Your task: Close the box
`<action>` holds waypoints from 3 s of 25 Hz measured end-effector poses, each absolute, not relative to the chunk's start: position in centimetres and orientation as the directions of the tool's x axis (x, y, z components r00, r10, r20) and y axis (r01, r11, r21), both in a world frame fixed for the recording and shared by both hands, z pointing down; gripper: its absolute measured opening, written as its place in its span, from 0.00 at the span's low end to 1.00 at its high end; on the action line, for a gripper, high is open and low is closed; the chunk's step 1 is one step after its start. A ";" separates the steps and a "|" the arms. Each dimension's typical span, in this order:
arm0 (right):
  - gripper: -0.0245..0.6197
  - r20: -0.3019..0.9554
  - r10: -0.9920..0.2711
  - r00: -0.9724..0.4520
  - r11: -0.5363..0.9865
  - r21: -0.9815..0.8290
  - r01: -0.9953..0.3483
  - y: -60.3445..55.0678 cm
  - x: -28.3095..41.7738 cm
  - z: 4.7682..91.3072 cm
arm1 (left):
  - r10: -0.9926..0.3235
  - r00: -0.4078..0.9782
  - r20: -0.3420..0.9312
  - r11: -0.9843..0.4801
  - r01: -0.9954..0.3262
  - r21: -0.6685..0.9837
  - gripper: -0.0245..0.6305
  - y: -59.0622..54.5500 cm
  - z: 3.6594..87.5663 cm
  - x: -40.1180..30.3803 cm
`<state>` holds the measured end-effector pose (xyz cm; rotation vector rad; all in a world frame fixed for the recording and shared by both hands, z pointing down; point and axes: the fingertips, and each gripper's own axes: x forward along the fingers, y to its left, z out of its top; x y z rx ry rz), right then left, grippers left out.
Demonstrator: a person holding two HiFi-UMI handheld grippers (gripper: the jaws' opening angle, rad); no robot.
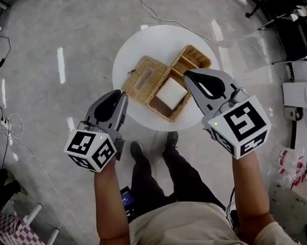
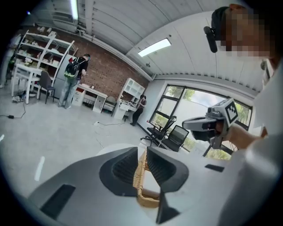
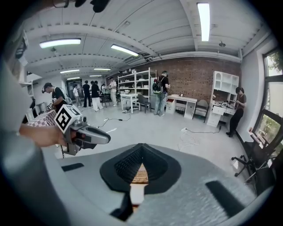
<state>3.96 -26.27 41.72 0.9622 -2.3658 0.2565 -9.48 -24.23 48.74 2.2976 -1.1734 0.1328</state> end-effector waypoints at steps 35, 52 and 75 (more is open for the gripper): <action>0.03 0.627 -0.491 -0.605 0.763 -0.027 -0.646 -27.8 2.6 52.5 | -0.725 0.588 0.358 -0.054 -0.567 0.822 0.33 -23.3 69.4 -8.8; 0.03 0.636 -0.514 -0.575 0.732 -0.024 -0.681 -27.2 4.5 53.1 | -0.718 0.608 0.338 -0.046 -0.526 0.849 0.32 -23.8 69.1 -7.6; 0.03 0.641 -0.548 -0.538 0.684 -0.026 -0.729 -26.2 8.3 52.6 | -0.725 0.554 0.408 -0.367 -0.813 0.452 0.15 -22.9 62.2 -6.6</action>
